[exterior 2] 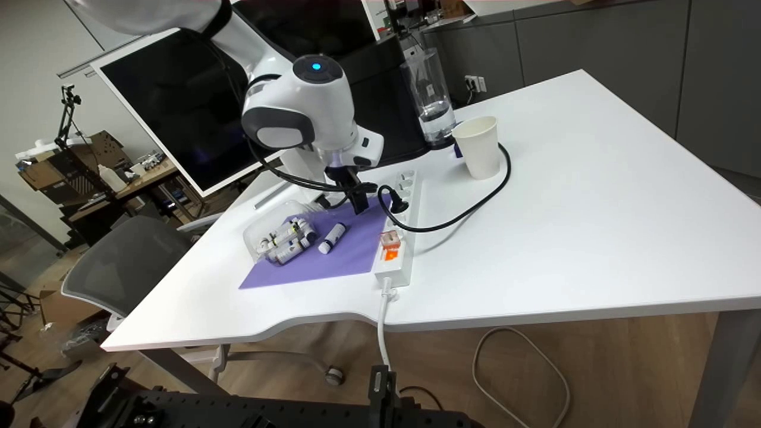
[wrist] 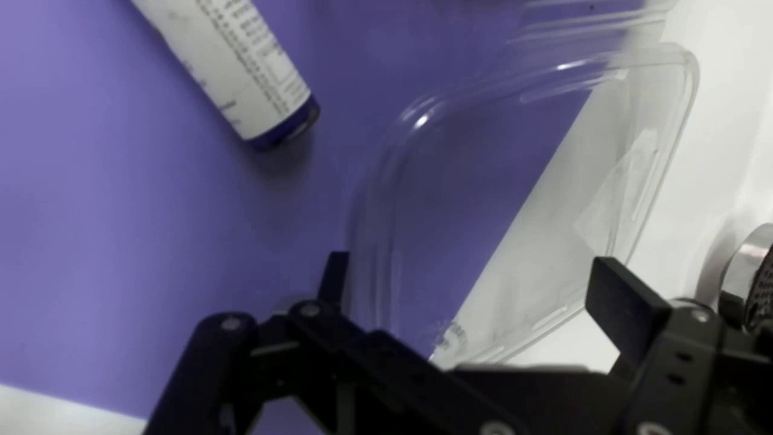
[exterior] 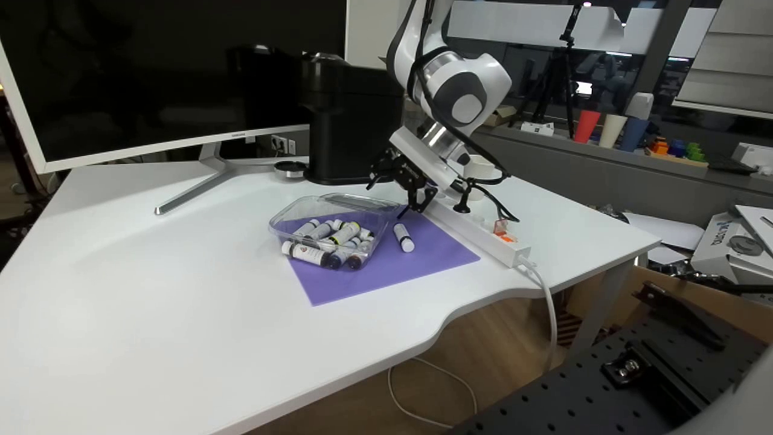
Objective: Close the lid of the bowl
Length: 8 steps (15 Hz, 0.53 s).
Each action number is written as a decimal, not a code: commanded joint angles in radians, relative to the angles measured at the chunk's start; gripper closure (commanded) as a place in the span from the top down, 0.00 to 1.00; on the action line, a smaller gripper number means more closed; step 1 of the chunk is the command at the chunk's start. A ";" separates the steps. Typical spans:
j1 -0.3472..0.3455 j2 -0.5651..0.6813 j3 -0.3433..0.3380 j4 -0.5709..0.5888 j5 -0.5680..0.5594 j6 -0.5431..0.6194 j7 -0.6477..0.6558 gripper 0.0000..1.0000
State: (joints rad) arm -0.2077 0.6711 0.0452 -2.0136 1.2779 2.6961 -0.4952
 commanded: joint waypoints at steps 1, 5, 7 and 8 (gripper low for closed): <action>-0.047 0.016 0.029 0.039 0.031 -0.072 -0.105 1.00; -0.060 -0.009 0.020 0.026 0.071 -0.171 -0.272 1.00; -0.054 -0.029 0.003 0.010 0.090 -0.209 -0.358 1.00; -0.048 -0.043 -0.005 -0.002 0.099 -0.222 -0.407 1.00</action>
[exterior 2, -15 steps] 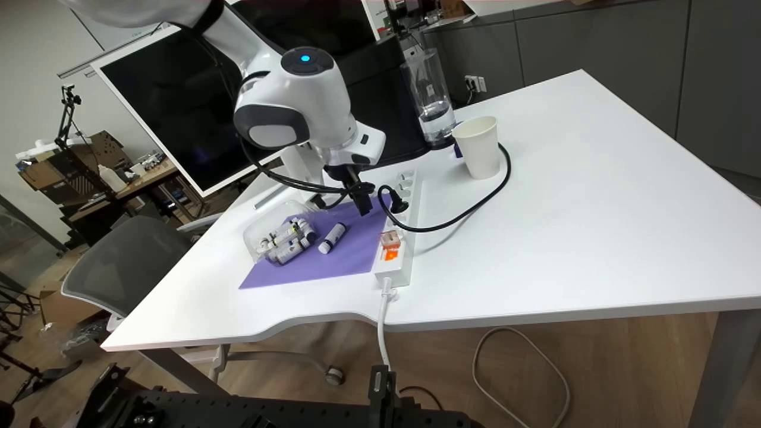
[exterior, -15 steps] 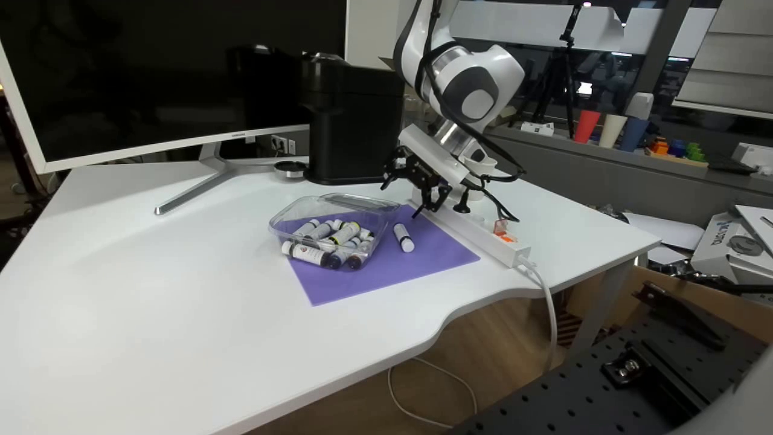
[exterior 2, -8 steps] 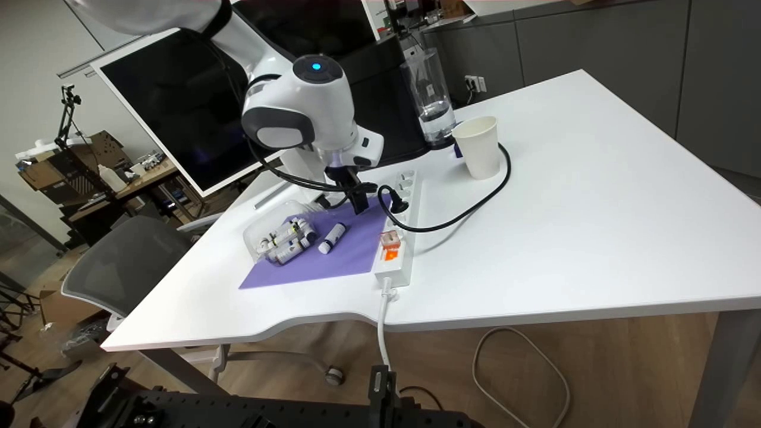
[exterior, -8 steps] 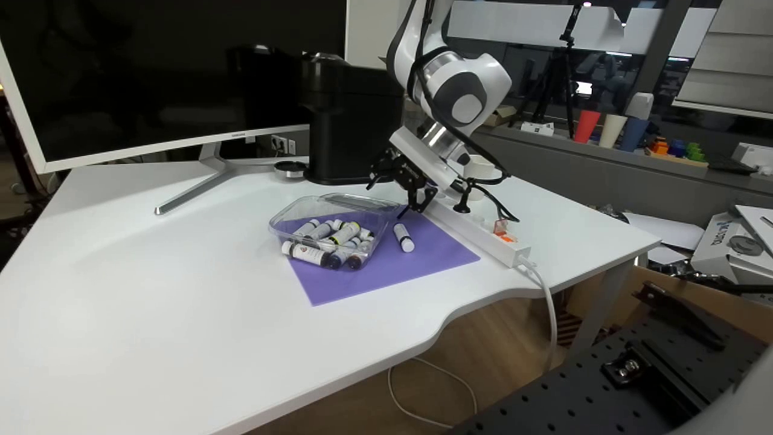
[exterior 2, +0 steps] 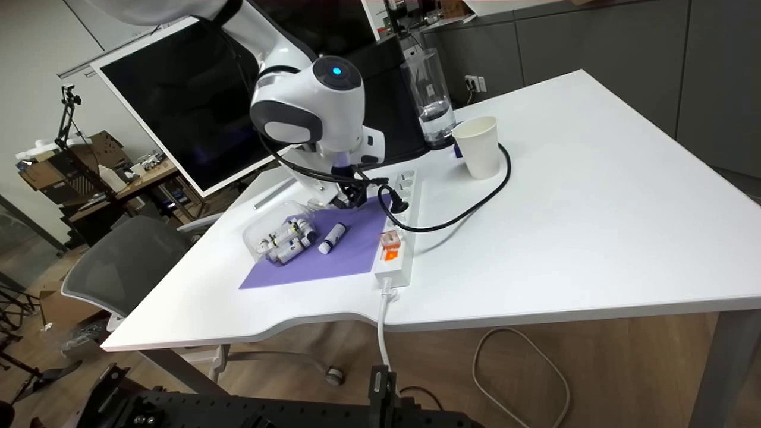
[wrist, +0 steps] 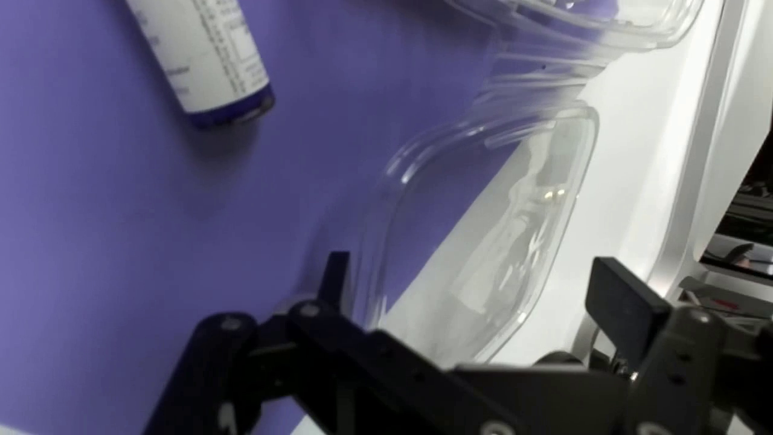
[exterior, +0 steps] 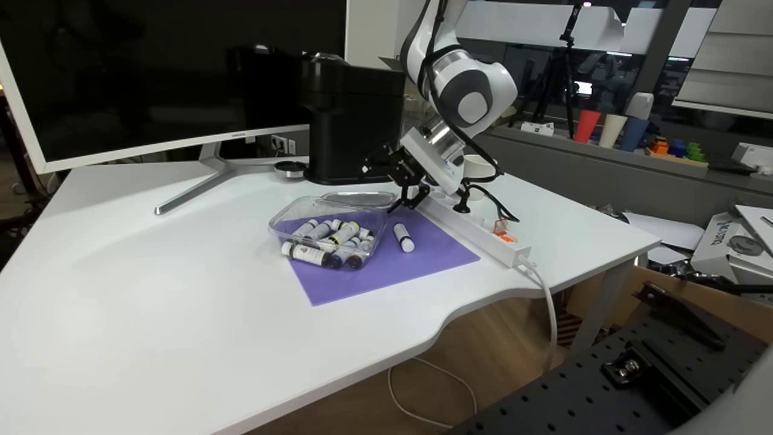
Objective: Close the lid of the bowl
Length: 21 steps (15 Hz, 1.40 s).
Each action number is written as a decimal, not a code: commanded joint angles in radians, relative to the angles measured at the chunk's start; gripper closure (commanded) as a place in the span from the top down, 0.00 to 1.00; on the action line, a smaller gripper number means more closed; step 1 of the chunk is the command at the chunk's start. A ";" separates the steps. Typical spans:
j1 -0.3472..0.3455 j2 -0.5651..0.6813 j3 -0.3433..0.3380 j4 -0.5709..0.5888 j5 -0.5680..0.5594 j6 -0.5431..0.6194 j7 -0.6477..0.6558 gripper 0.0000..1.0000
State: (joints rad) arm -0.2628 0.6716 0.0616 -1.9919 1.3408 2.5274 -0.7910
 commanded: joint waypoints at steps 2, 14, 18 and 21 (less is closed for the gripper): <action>0.022 -0.065 -0.038 -0.043 0.036 -0.078 -0.198 1.00; 0.136 -0.255 -0.082 -0.207 0.021 0.011 -0.604 1.00; 0.169 -0.308 -0.083 -0.244 -0.002 0.063 -0.678 1.00; 0.179 -0.338 -0.071 -0.269 -0.041 0.077 -0.727 1.00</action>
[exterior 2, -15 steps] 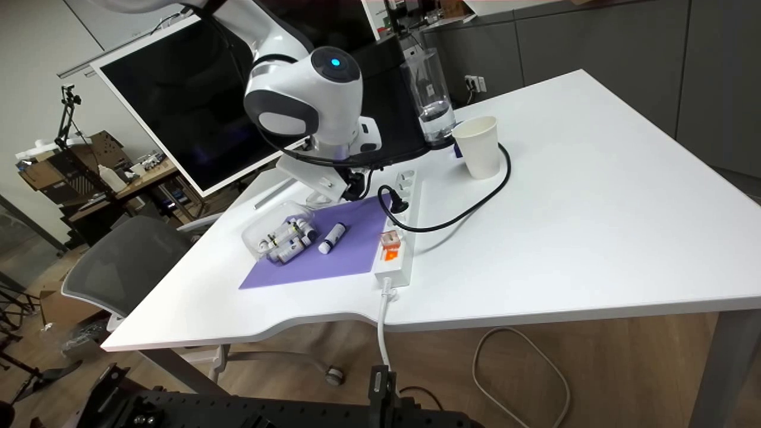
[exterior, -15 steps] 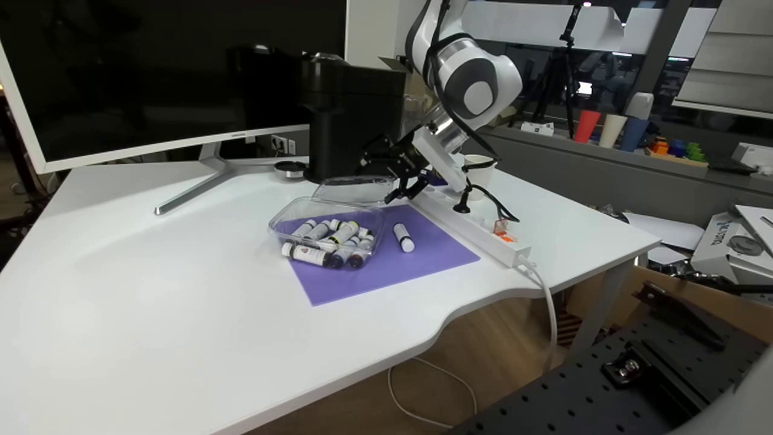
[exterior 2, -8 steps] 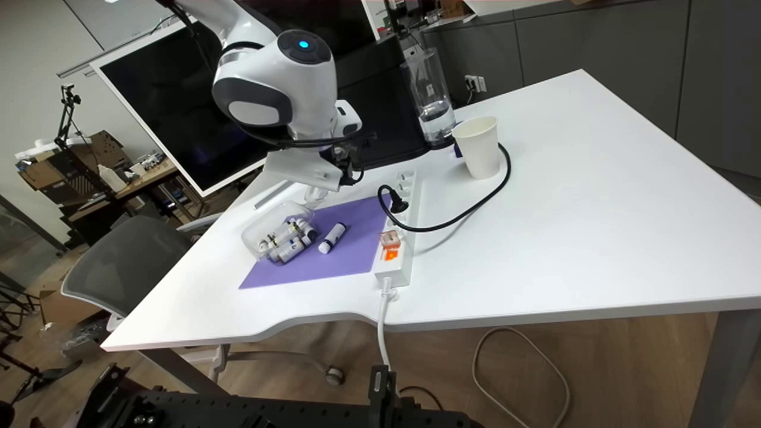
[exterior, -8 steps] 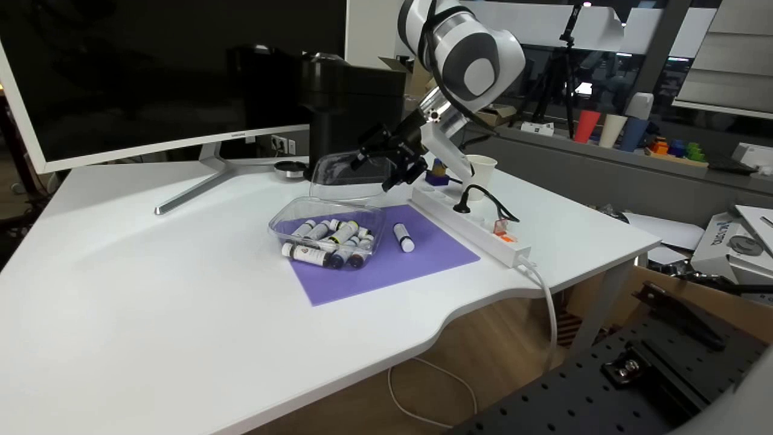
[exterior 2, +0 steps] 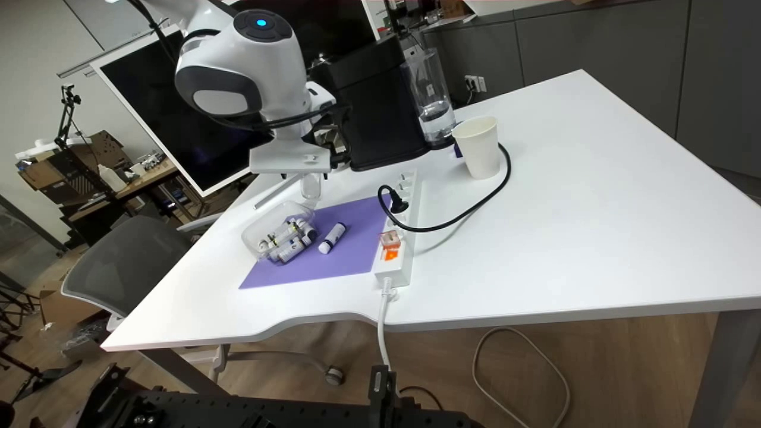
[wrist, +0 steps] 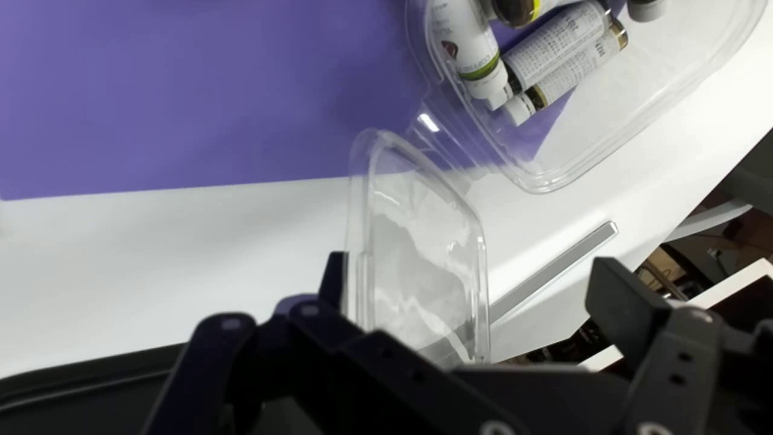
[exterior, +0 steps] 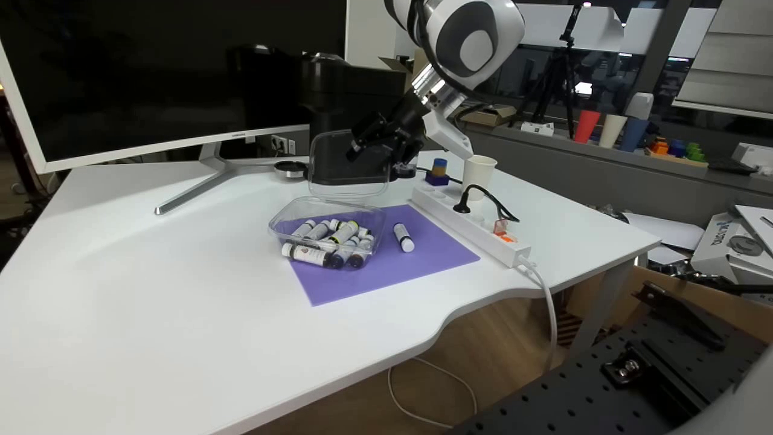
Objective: Close the lid of the bowl
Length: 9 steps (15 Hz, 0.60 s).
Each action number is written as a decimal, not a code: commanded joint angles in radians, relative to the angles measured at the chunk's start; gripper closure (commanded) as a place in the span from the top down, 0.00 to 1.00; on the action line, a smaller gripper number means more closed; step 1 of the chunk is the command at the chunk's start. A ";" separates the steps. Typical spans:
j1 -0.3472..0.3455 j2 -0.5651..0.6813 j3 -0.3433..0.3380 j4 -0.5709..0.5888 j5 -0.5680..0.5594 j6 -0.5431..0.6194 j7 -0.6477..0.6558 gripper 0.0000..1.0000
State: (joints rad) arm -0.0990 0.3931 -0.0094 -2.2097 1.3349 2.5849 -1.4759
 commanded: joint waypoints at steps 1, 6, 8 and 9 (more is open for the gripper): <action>0.021 -0.069 0.001 -0.058 -0.050 0.023 -0.055 1.00; 0.048 -0.109 0.005 -0.081 -0.129 0.029 -0.112 1.00; 0.060 -0.119 0.006 -0.084 -0.169 0.022 -0.124 1.00; 0.066 -0.125 0.008 -0.086 -0.188 0.019 -0.126 1.00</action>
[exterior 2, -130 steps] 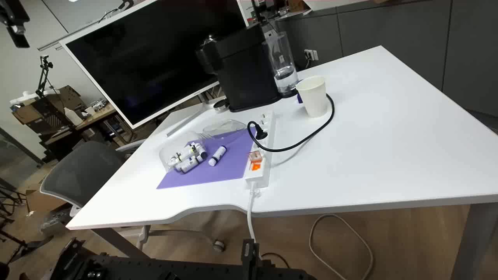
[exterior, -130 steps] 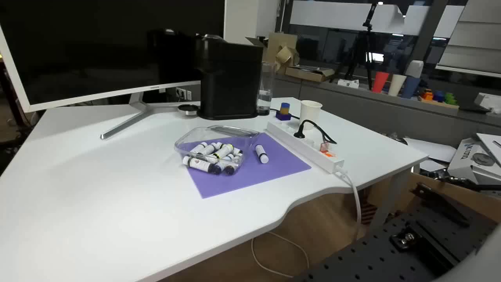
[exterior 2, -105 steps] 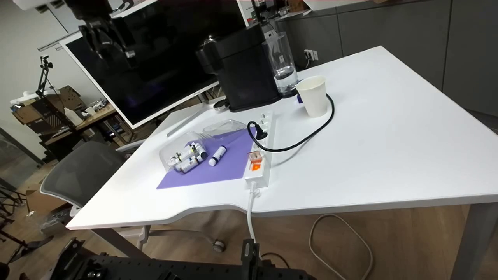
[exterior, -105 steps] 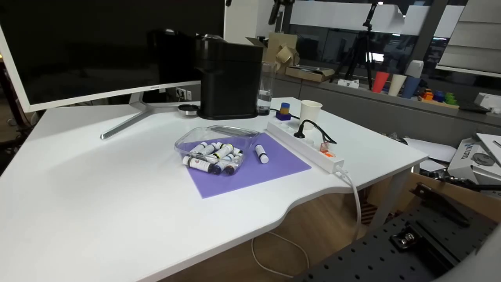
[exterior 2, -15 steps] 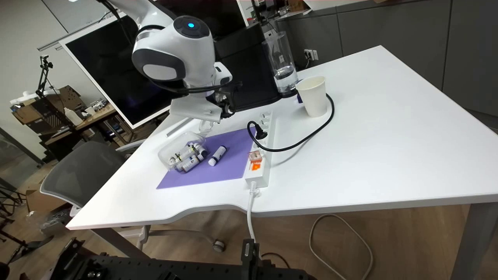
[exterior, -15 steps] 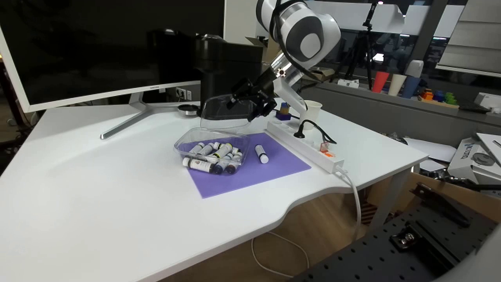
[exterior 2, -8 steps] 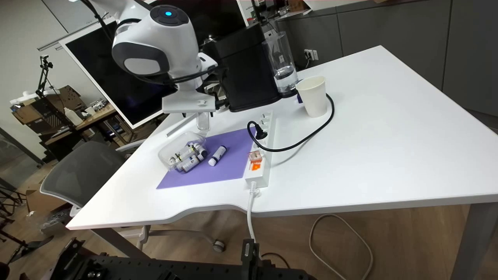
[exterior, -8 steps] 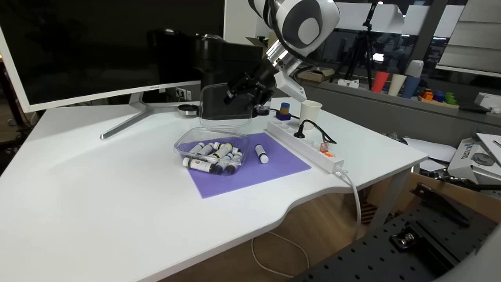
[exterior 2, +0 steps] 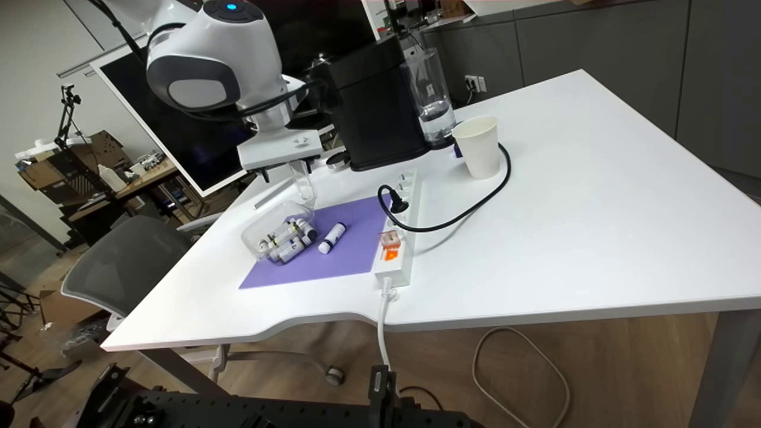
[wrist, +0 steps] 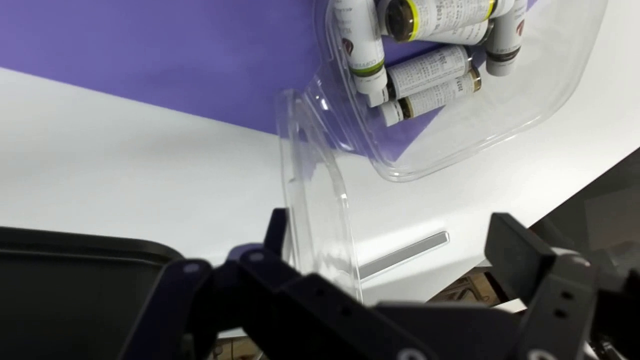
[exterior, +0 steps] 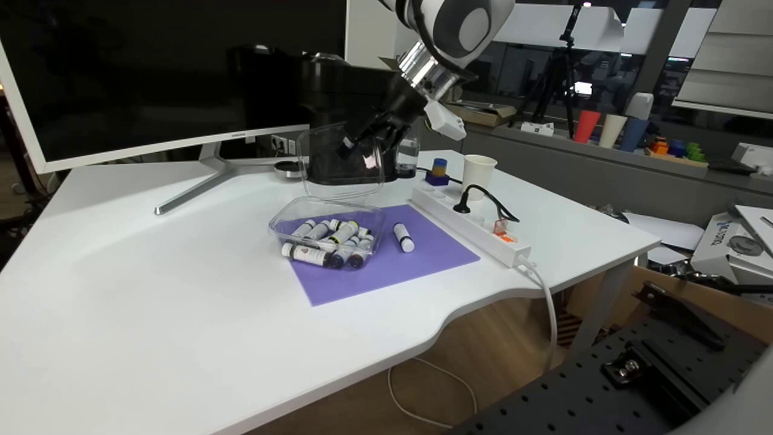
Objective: Close the lid of the bowl
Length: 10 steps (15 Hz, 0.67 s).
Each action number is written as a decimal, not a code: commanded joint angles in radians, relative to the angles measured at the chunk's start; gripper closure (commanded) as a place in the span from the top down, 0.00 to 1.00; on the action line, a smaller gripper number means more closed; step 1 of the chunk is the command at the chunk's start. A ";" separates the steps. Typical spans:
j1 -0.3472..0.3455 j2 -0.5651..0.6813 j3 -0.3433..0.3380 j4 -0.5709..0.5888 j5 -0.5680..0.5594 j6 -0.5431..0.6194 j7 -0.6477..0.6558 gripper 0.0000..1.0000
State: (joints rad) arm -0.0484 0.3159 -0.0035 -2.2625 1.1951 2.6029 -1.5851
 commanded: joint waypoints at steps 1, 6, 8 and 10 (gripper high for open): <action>0.021 -0.053 0.003 -0.035 -0.070 -0.007 -0.017 1.00; 0.023 -0.068 0.035 -0.035 -0.200 -0.035 0.004 1.00; 0.027 -0.077 0.038 -0.037 -0.269 -0.081 0.056 1.00; 0.033 -0.084 0.034 -0.039 -0.353 -0.138 0.145 1.00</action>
State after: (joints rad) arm -0.0237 0.2752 0.0344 -2.2771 0.9432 2.5290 -1.5601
